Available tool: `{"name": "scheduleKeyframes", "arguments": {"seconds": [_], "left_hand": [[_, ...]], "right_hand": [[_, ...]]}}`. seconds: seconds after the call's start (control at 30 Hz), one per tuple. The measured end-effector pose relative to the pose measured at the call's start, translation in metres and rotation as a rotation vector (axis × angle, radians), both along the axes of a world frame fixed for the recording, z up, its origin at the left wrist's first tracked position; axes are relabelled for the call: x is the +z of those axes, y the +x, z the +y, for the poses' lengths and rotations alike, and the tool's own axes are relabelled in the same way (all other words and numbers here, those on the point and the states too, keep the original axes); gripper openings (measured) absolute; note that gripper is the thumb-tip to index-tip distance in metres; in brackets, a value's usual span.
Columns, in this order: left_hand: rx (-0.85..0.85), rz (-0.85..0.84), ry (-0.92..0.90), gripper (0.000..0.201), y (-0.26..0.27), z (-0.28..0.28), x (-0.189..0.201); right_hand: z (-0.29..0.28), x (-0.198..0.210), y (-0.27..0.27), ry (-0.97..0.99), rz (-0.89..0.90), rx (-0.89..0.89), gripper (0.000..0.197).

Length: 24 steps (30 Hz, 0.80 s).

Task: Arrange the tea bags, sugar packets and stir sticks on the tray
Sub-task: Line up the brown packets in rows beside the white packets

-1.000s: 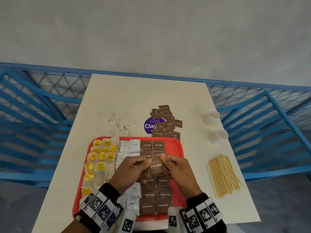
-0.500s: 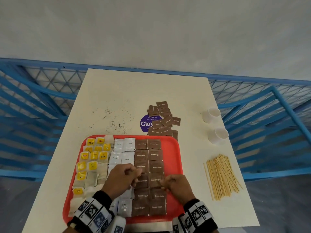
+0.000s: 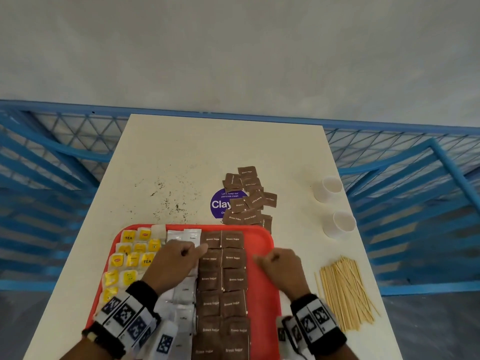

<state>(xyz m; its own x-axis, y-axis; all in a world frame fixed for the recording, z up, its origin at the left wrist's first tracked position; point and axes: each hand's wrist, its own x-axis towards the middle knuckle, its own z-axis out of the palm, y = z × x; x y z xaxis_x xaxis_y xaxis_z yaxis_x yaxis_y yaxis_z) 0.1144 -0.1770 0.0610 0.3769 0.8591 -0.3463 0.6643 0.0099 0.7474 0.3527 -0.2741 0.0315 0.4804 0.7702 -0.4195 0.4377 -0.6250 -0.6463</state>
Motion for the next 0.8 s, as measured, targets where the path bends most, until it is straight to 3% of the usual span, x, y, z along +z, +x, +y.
{"name": "scheduleKeyframes", "arguments": {"seconds": [0.13,0.27,0.43,0.6,0.7,0.8], "left_hand": [[-0.124,0.126,0.043,0.049,0.022,0.043,0.004],[-0.182,0.236,0.056,0.039,0.050,0.083,-0.008],[-0.192,0.366,0.045,0.030,0.084,0.106,-0.027],[-0.260,0.503,0.085,0.024,0.114,0.118,-0.041],[-0.239,0.506,0.111,0.029,0.130,0.120,-0.045],[-0.275,0.535,0.118,0.049,0.141,0.120,-0.053]], "right_hand": [[0.060,0.001,0.034,-0.091,-0.124,-0.037,0.039],[0.101,-0.008,0.044,-0.311,-0.218,0.058,0.084],[0.122,-0.022,0.027,-0.358,-0.243,0.078,0.092],[0.136,-0.036,0.022,-0.274,-0.147,0.018,0.078],[0.136,-0.039,0.024,-0.169,-0.071,0.033,0.036],[0.130,-0.044,0.033,-0.087,-0.035,0.045,0.017]]}}
